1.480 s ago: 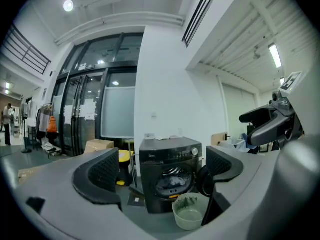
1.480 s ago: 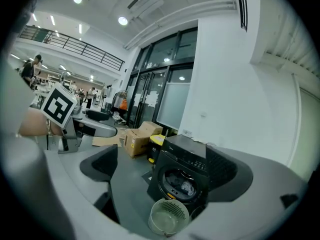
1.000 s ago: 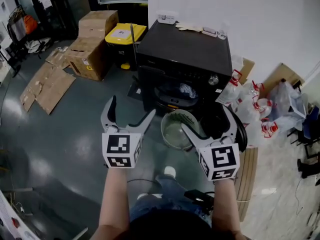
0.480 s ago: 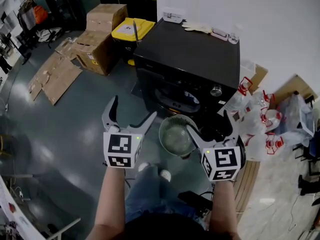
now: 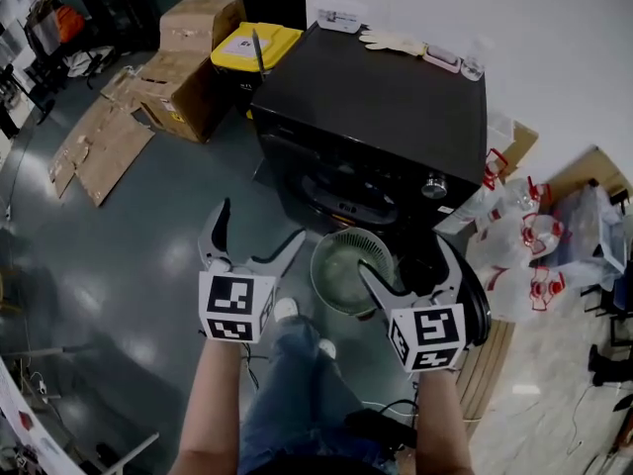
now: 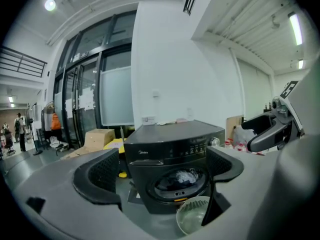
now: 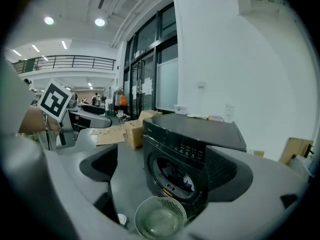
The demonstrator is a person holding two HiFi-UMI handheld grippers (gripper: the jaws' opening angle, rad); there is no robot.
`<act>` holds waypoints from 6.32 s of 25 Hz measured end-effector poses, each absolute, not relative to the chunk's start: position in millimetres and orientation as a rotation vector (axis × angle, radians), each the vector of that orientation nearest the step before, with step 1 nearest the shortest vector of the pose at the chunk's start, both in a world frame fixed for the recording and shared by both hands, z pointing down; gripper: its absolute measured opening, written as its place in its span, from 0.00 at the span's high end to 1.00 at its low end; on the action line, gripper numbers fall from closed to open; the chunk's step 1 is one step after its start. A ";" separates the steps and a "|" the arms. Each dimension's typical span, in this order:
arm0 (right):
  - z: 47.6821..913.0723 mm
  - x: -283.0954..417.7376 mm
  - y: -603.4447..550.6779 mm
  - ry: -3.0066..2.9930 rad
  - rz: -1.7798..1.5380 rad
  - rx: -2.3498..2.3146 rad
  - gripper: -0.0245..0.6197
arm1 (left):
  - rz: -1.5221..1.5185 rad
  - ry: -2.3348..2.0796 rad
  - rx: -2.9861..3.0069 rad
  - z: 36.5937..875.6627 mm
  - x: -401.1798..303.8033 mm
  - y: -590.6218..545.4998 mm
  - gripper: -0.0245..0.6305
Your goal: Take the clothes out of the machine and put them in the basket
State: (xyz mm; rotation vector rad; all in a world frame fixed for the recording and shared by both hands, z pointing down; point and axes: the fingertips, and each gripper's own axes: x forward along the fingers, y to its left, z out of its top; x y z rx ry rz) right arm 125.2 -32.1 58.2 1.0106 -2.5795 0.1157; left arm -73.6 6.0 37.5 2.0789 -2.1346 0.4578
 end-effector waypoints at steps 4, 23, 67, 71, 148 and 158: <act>88.6 103.6 -50.5 -2.563 0.119 0.993 0.13 | 0.465 -2.103 2.084 72.8 -87.1 -17.6 0.13; 277.4 16.7 -113.4 -2.430 0.306 0.992 0.14 | 0.549 -1.972 1.949 282.6 -171.6 -60.0 0.13; 565.5 -83.4 -350.9 -2.333 0.226 1.169 0.15 | 0.533 -1.952 1.924 503.0 -233.2 -197.1 0.13; 582.2 -92.5 -368.9 -2.269 0.091 1.114 0.15 | 0.588 -2.022 1.901 504.5 -236.4 -210.1 0.13; 457.8 41.8 -128.6 -2.290 0.328 0.811 0.93 | 0.681 -1.917 1.868 392.6 -118.6 -119.0 0.13; 482.7 93.0 -71.3 -2.176 0.449 0.823 0.93 | 0.683 -1.887 1.838 399.7 -107.6 -98.8 0.13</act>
